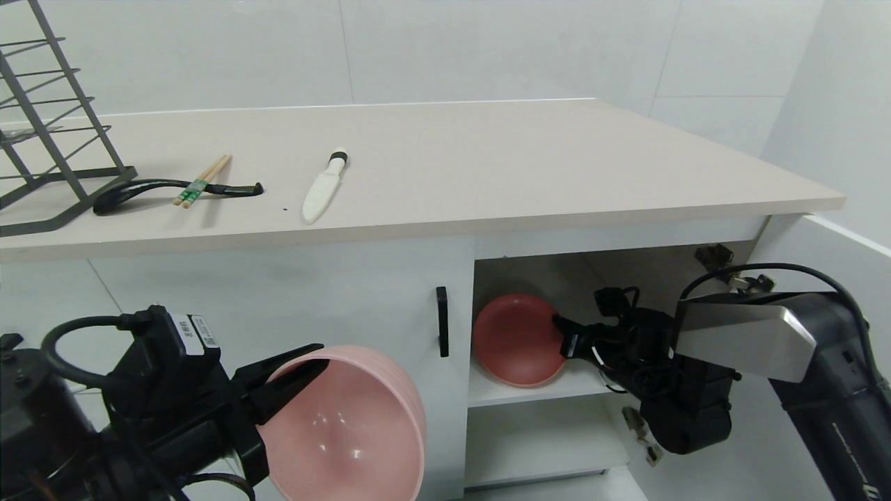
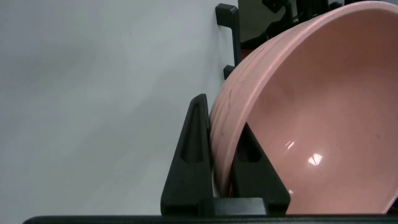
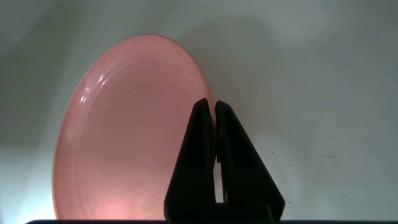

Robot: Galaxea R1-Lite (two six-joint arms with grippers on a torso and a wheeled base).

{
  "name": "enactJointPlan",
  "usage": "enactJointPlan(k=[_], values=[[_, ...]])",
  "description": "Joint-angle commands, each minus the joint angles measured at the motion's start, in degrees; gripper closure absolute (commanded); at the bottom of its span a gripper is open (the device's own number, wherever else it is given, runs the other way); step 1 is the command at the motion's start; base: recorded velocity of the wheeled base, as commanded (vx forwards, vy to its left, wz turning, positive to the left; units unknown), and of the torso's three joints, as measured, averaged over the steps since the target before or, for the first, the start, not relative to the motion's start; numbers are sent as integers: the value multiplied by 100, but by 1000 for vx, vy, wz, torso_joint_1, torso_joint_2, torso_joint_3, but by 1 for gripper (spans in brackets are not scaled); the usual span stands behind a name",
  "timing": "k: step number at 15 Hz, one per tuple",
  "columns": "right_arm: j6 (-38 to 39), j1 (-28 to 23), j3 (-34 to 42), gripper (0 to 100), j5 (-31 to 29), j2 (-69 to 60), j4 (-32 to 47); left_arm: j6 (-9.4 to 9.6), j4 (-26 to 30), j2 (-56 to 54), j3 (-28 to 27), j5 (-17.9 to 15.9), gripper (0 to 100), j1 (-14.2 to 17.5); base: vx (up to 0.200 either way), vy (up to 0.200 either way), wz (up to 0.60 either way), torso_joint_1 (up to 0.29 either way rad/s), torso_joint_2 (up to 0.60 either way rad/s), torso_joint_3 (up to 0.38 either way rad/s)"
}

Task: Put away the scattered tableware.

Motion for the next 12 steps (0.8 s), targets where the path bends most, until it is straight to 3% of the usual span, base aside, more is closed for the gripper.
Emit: enactJointPlan(k=[1, 5, 6, 10, 12], values=[[17, 29, -146, 100, -2, 156, -8, 8, -2, 4, 1, 1, 100, 1, 0, 0, 0, 0, 0, 0], [246, 38, -304, 100, -336, 236, -8, 8, -2, 30, 1, 1, 100, 1, 0, 0, 0, 0, 0, 0], [237, 38, -365, 0, -433, 280, -8, -1, -2, 30, 1, 1, 100, 1, 0, 0, 0, 0, 0, 0], [166, -15, -506, 0, -547, 385, -8, -1, -63, 101, 1, 10, 100, 1, 0, 0, 0, 0, 0, 0], [-62, -270, -190, 0, -539, -230, -8, -1, -160, 189, 9, 10, 100, 1, 0, 0, 0, 0, 0, 0]])
